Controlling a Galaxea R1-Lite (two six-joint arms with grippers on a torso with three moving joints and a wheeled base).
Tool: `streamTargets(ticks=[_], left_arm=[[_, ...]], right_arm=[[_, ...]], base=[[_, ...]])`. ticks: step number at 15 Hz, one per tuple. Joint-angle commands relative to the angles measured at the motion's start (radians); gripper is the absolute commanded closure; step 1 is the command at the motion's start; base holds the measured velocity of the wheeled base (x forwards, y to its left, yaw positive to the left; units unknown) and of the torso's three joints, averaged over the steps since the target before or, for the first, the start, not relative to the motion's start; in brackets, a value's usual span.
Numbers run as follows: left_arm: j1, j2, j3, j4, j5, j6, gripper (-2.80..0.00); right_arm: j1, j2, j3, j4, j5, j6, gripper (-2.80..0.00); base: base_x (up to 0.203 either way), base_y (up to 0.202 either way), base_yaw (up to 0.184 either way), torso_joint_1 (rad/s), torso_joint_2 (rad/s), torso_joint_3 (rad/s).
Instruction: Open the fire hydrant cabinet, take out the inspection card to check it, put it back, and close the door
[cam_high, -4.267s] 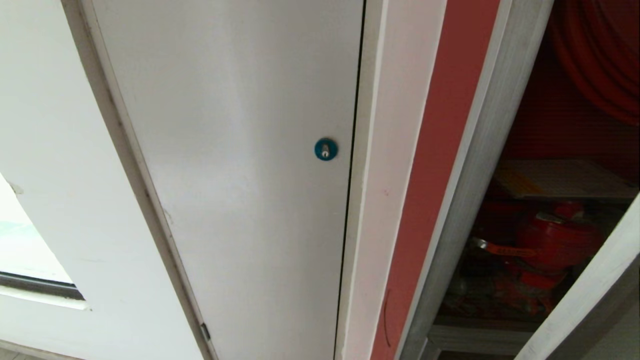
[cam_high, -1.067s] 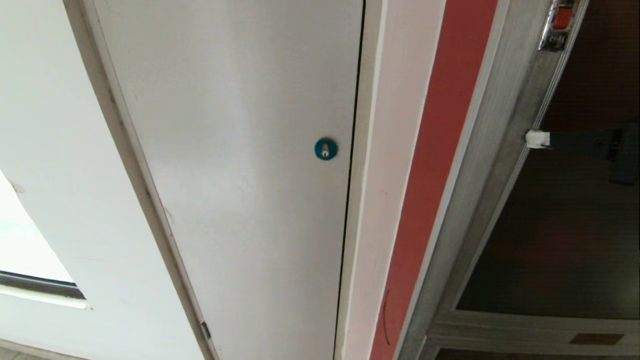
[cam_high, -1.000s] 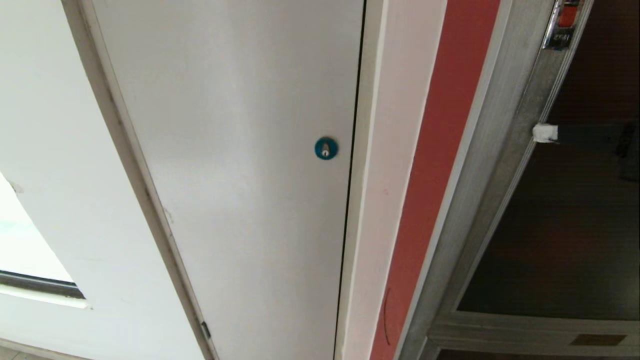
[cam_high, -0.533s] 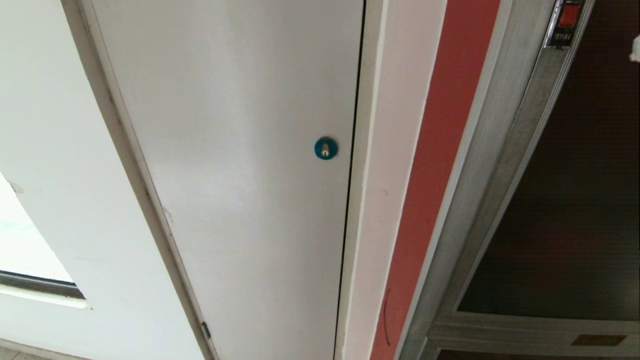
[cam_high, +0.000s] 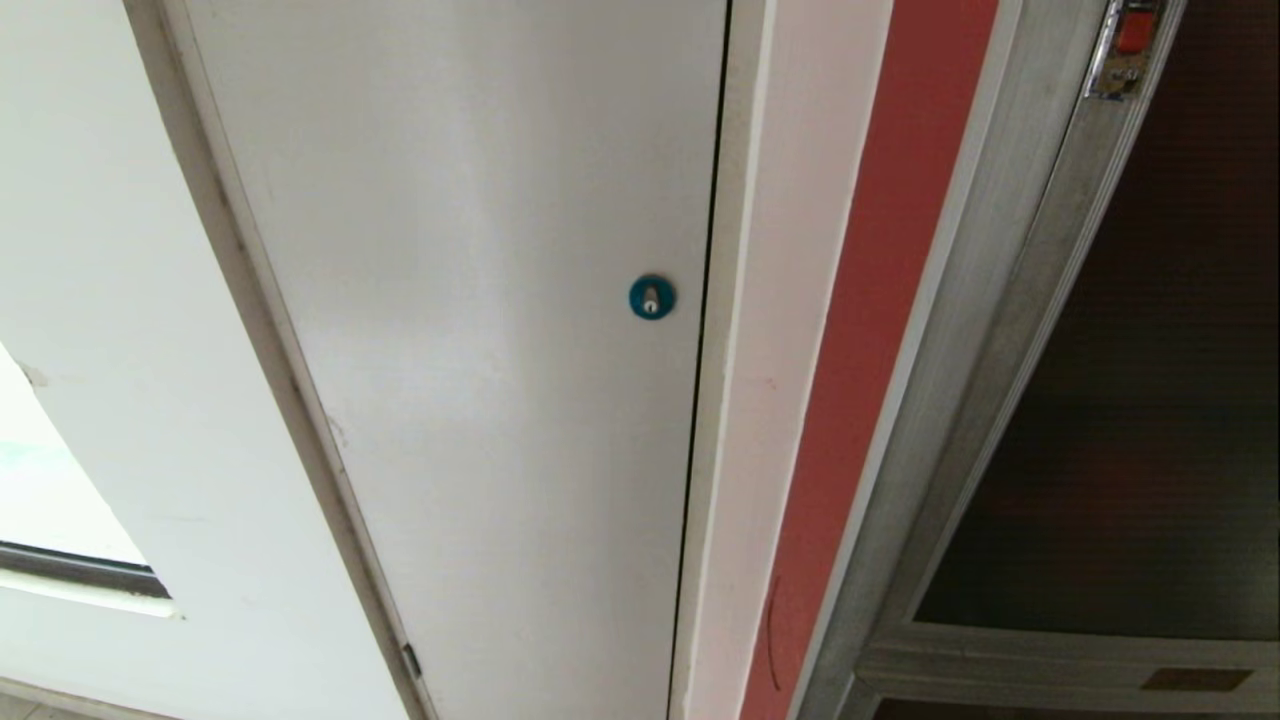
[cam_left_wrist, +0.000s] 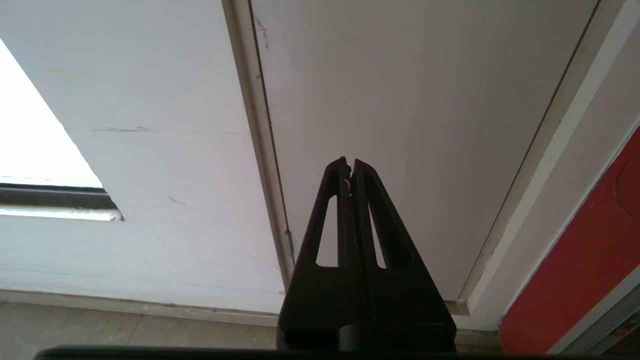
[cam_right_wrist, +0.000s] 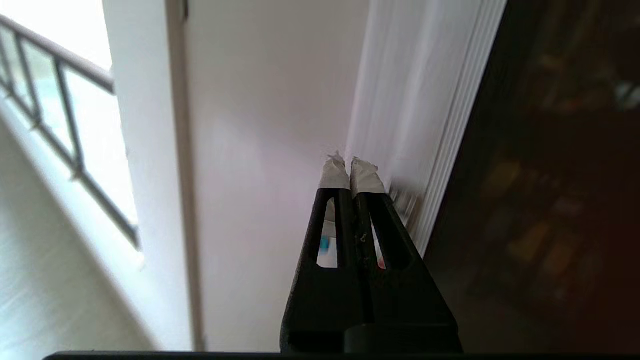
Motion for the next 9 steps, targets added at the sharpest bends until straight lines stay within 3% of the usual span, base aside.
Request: streamTargets(ticks=[1,3,9], left_arm=[[0.0,-0.001,0.0,0.0,0.0,0.0,0.0],[0.0,-0.001,0.0,0.0,0.0,0.0,0.0],[0.0,-0.001,0.0,0.0,0.0,0.0,0.0]], right_arm=[[0.0,0.085,-0.104,0.002,-0.008,-0.001,0.0],[0.0,0.147,-0.167,-0.024,-0.04,-0.003,0.0],[-0.001,0.225,-0.167,-0.16,-0.104,-0.004,0.0]], base=[[0.0,0.0,0.0,0.0,0.0,0.0],[0.0,0.0,0.0,0.0,0.0,0.0],[0.0,0.0,0.0,0.0,0.0,0.0]])
